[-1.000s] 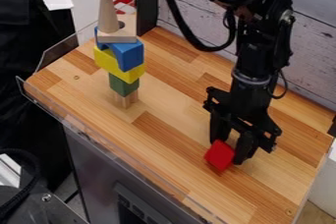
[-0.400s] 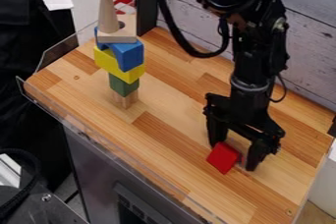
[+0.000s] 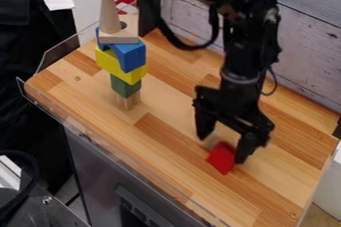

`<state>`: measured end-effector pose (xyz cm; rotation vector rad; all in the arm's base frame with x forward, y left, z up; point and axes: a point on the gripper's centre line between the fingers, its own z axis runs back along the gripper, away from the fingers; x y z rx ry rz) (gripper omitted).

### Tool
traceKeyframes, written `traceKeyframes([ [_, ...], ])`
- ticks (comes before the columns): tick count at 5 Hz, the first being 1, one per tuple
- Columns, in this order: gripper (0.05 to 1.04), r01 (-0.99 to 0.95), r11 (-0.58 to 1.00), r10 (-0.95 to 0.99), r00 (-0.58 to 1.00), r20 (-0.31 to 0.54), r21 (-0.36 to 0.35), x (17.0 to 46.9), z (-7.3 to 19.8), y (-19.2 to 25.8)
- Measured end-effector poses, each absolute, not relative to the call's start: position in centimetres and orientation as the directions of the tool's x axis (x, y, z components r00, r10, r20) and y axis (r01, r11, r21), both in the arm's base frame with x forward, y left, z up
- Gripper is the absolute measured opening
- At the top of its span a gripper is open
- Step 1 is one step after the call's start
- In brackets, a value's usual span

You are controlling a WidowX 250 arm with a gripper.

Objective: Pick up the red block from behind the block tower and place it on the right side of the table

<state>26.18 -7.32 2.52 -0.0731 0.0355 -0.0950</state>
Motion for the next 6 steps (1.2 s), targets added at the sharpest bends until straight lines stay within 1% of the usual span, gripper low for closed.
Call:
traceKeyframes([
  [1, 0.997, 0.065, 0.997, -0.066, 0.998, -0.013, -0.038, 26.8, 3.9, -6.5],
  [3, 0.997, 0.048, 0.999, -0.047, 0.998, -0.041, 0.016, 28.1, 6.2, -4.6],
  [4, 0.997, 0.011, 1.0, -0.011, 1.0, -0.009, 0.016, 28.9, 8.2, -2.9],
  [5, 0.997, -0.027, 0.999, 0.028, 1.0, -0.015, 0.018, 28.8, 8.9, -1.5],
  [6, 0.997, -0.055, 0.998, 0.055, 0.998, -0.003, 0.007, 29.2, 10.0, -0.2],
])
